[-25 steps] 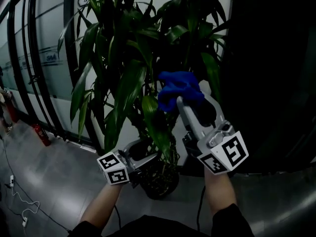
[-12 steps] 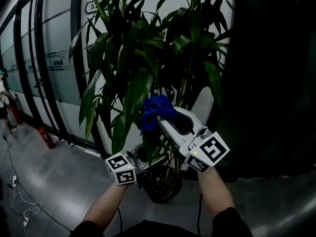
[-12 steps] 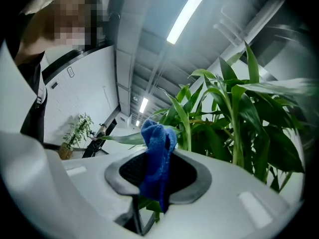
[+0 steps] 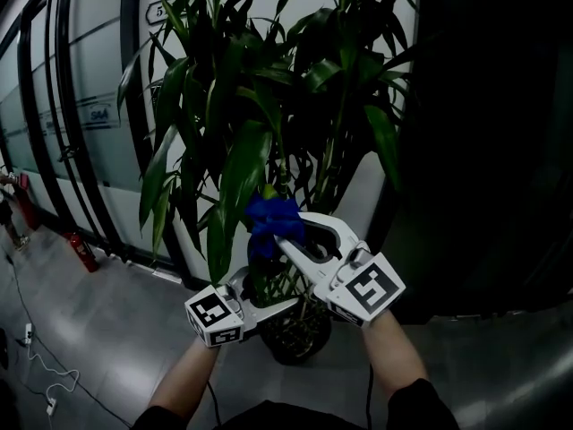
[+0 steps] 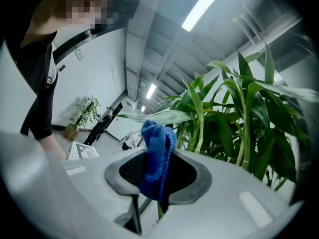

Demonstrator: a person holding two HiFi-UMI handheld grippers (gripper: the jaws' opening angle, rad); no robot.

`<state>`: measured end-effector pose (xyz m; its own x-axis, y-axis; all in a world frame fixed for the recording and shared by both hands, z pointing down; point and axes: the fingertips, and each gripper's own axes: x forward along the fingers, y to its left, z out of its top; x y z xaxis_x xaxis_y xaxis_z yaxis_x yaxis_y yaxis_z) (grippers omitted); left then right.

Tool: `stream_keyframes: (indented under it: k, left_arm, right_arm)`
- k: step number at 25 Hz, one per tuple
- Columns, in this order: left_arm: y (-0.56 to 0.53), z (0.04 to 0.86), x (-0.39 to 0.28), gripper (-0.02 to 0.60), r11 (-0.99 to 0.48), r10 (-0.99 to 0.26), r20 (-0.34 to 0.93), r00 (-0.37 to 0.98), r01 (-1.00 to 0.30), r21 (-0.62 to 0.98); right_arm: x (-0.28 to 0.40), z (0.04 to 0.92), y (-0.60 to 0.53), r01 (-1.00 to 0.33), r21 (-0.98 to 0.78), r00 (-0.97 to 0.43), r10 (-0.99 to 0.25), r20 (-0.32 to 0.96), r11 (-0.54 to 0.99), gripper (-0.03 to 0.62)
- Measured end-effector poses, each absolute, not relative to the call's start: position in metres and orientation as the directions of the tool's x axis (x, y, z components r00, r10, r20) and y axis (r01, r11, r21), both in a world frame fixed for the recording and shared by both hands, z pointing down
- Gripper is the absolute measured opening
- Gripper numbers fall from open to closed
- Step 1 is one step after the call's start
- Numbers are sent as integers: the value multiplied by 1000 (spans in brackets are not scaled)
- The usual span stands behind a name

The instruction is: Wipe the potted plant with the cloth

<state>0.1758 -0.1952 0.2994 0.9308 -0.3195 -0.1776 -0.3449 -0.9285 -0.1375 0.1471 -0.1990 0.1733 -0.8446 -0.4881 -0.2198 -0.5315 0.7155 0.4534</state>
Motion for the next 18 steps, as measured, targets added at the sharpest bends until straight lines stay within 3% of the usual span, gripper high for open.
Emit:
stream_keyframes:
  k: [9,18]
  left_arm:
    - [-179,304,195,298,-934,-263,-118,958,-283,-218]
    - [-177,312,197,298,-941,-274,-111,955,-290,-172]
  right_arm:
    - [141,205,-184,-489,503,-859,-494,-135,713,112]
    - [136,220,-164,-448,530,-876,-473,-97,720,112]
